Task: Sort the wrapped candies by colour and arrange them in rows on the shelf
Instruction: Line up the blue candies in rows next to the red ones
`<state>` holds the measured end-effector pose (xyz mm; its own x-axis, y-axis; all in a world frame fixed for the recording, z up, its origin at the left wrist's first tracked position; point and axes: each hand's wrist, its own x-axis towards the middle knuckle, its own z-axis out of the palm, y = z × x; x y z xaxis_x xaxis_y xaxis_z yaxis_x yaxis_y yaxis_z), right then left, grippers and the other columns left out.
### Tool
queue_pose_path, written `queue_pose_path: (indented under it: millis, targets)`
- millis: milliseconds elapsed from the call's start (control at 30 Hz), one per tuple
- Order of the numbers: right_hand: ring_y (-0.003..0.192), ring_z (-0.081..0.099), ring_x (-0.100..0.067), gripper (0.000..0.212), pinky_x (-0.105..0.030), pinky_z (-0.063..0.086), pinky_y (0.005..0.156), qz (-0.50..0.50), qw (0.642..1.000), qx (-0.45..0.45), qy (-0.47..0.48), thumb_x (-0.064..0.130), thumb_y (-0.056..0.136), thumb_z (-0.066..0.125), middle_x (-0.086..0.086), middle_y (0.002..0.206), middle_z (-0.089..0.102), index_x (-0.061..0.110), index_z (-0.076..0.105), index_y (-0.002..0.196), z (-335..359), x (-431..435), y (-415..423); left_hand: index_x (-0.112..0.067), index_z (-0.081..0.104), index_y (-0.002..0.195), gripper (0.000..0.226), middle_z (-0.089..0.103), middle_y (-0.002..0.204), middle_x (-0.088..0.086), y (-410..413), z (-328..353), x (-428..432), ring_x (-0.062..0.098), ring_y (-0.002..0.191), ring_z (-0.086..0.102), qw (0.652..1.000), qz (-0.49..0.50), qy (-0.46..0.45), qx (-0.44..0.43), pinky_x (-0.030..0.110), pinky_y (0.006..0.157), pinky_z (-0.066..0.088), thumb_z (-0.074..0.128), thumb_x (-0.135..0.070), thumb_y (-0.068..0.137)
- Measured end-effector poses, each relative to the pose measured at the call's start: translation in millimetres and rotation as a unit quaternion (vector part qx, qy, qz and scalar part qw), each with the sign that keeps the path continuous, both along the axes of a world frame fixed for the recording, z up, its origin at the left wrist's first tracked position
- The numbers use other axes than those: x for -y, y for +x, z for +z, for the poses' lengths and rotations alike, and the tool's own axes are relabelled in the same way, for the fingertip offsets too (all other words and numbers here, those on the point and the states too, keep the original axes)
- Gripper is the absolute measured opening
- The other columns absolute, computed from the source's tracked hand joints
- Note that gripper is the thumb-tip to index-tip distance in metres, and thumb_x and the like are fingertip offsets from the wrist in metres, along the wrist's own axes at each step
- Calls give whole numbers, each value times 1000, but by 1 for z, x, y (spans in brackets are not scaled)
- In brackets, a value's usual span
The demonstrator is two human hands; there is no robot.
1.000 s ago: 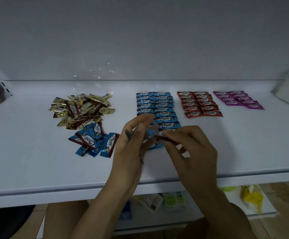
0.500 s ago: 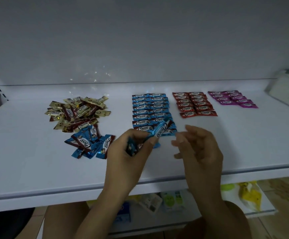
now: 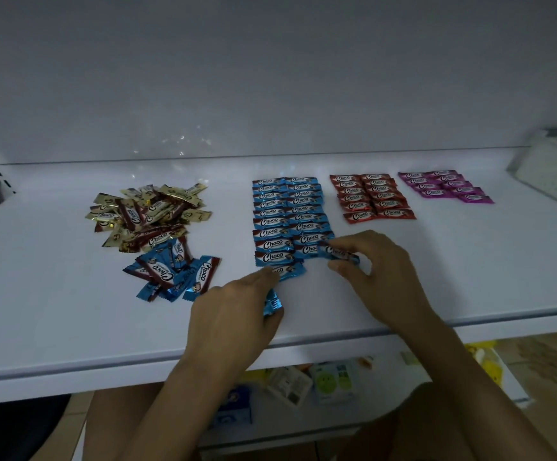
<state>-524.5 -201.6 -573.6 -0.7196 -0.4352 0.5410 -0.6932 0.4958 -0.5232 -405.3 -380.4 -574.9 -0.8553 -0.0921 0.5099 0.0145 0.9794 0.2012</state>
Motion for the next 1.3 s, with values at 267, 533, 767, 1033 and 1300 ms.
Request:
queue_pose_path:
  millis: [267,533,767,1033,1300]
  targets:
    - [89,58,-22,35,-45,51,73,66,994,2,93,30,75,63,-4,100,63,17,69,107,-14,13,-18,-21,75,99,39,75,87,-6,-12,-8,5,16,49,64,999,-14,-37,-21,21,37,44,69,-29,61]
    - [94,59,-21,36,-43,52,74,68,993,-41,90,31,78,48,-2,104,63,16,70,101,-20,9,-8,-17,69,108,39,72,104,-2,-9,-10,6,16,53,64,998,-44,7,-50,17,42,41,52,-29,76]
    - [95,59,-4,24,-17,48,74,126,966,200,-106,55,78,55,16,95,65,35,64,88,9,20,33,-15,36,138,75,70,93,6,-7,-1,-5,16,42,56,996,-11,8,-93,21,33,38,68,-31,73]
    - [78,62,-9,12,-19,50,66,115,881,400,-224,13,83,66,-5,83,71,14,71,72,15,20,52,-62,8,138,91,63,108,-26,7,12,-8,-3,89,62,968,-80,236,1,12,69,49,71,-59,72]
    - [52,55,-12,13,-22,47,49,142,875,371,-278,9,90,59,-3,65,65,15,70,93,21,20,59,-27,62,106,20,72,94,-3,11,-3,16,4,82,62,957,-161,193,-143,17,76,52,62,-28,86]
